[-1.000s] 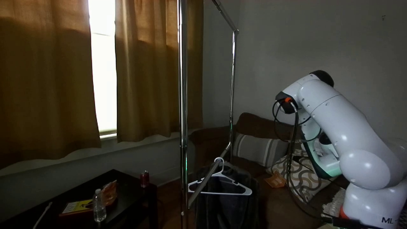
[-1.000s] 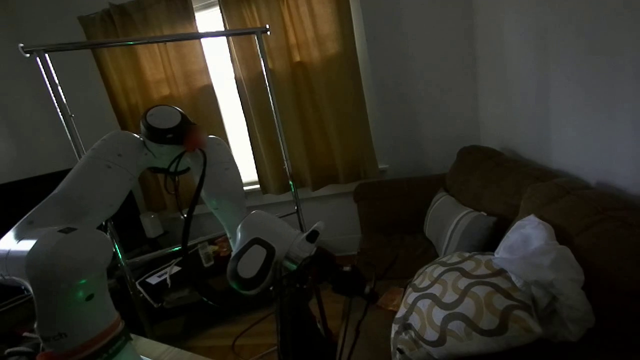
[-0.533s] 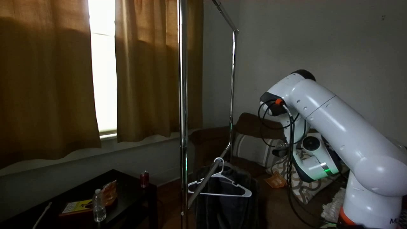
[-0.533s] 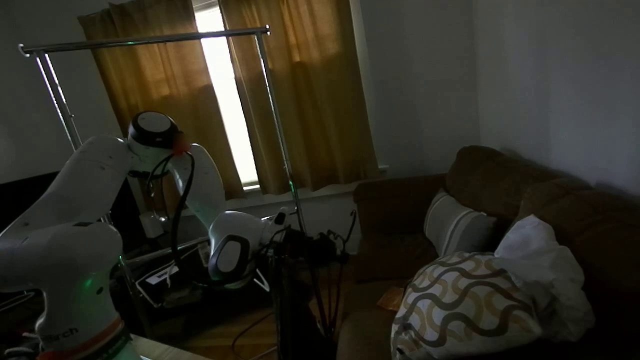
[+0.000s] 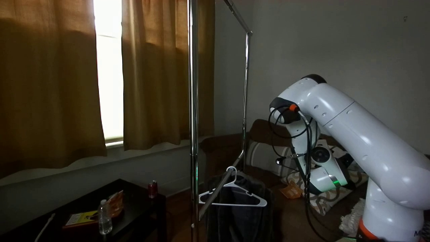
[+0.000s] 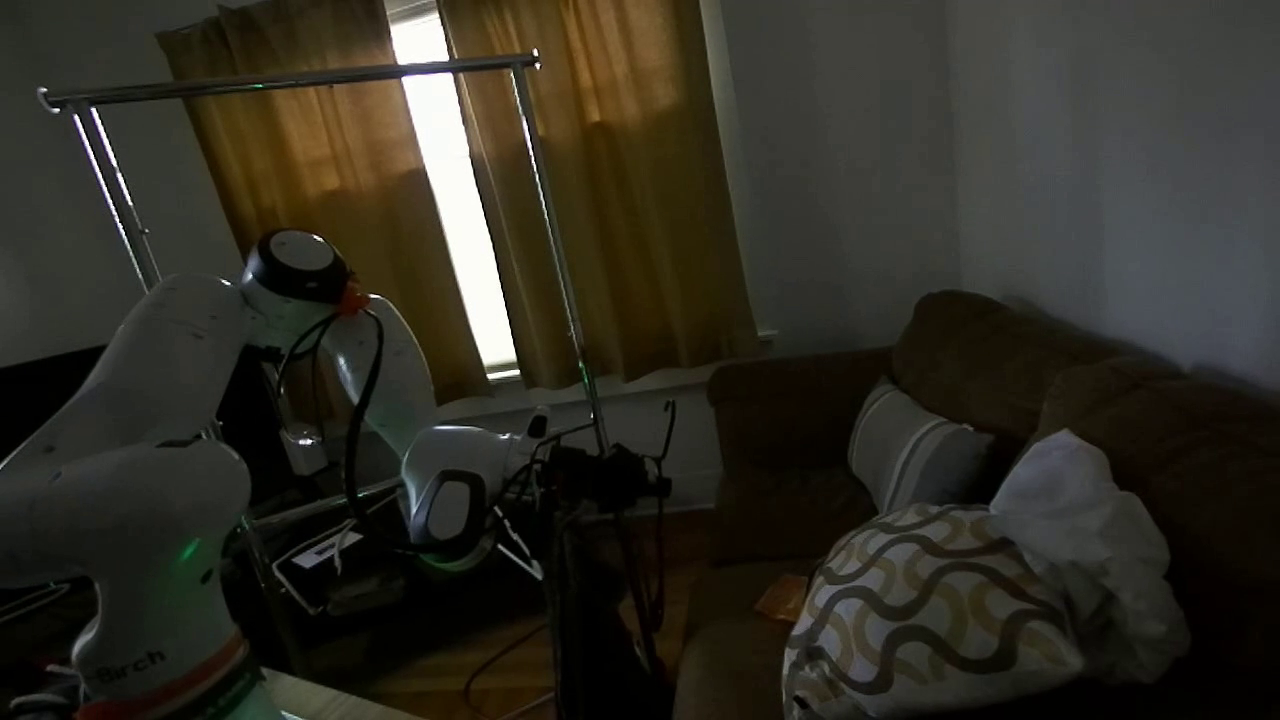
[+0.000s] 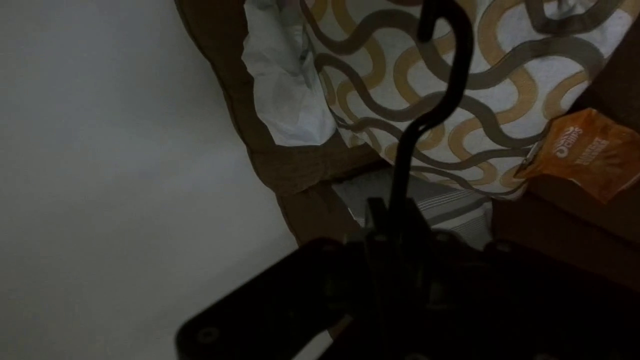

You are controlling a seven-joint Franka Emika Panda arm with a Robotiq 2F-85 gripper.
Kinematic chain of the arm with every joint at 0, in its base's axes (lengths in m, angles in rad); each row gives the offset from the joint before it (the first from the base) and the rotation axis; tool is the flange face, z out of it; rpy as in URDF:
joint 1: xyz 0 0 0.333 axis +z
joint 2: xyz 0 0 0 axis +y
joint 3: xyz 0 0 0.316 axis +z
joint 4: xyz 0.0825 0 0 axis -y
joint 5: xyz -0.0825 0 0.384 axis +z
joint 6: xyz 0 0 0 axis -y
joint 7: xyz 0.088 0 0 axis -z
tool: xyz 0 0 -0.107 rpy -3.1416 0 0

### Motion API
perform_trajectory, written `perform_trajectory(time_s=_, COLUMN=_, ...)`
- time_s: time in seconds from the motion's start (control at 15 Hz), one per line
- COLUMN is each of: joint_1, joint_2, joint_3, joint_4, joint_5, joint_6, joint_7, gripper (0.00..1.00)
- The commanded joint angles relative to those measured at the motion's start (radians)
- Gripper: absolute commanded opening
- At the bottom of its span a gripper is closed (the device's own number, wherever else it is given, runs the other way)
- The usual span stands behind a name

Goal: Put the coat hanger on the bottom rack

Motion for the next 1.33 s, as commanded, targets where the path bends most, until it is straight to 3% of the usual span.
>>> perform_trajectory(time_s=0.0, joint_1=-0.039, joint_2=-0.024, joint_3=0.030, joint_4=0.006, joint_5=0.015, joint_6=0.015, joint_7=-0.039, gripper=0.09)
perform_trajectory(time_s=0.2, joint_1=-0.042, joint_2=-0.024, joint_3=0.030, joint_4=0.006, joint_5=0.015, joint_6=0.015, joint_7=-0.040, gripper=0.09)
perform_trajectory(time_s=0.27, joint_1=-0.030, joint_2=-0.022, joint_3=0.035, joint_4=0.006, joint_5=0.010, joint_6=0.023, joint_7=-0.046, gripper=0.02)
perform_trajectory(time_s=0.47, joint_1=0.012, joint_2=-0.041, joint_3=0.068, joint_4=0.005, joint_5=-0.005, joint_6=0.058, joint_7=-0.093, gripper=0.02)
perform_trajectory(time_s=1.0, joint_1=0.133, joint_2=-0.107, joint_3=0.171, joint_4=0.002, joint_5=0.056, joint_6=0.102, joint_7=-0.404, gripper=0.02)
perform_trajectory(time_s=1.27, joint_1=0.163, joint_2=-0.108, joint_3=0.248, joint_4=0.033, joint_5=0.202, joint_6=0.120, joint_7=-0.560, gripper=0.02)
